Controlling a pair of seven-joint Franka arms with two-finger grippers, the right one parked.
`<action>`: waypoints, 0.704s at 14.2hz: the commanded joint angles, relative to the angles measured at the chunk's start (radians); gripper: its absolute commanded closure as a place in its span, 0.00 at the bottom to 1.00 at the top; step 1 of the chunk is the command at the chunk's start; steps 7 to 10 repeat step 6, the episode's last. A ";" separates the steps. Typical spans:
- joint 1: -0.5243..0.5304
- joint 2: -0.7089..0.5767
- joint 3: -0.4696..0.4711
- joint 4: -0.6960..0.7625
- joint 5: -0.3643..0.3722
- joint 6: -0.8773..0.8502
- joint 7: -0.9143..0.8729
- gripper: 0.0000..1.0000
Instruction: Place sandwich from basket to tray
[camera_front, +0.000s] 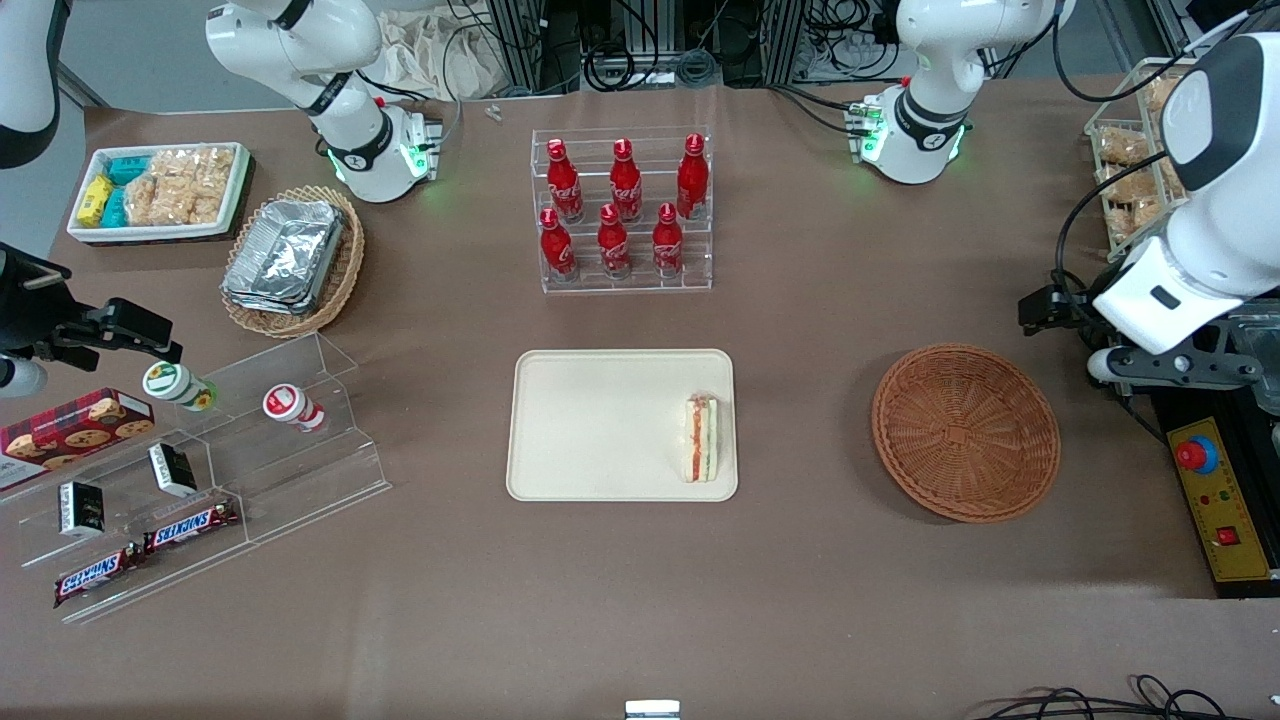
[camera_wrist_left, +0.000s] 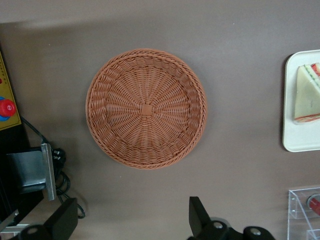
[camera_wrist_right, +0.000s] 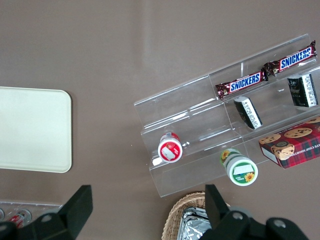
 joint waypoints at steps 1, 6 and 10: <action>-0.013 -0.073 0.018 -0.099 -0.027 0.061 0.032 0.00; -0.016 -0.047 0.018 -0.039 -0.014 0.051 0.035 0.00; -0.016 -0.047 0.018 -0.039 -0.014 0.051 0.035 0.00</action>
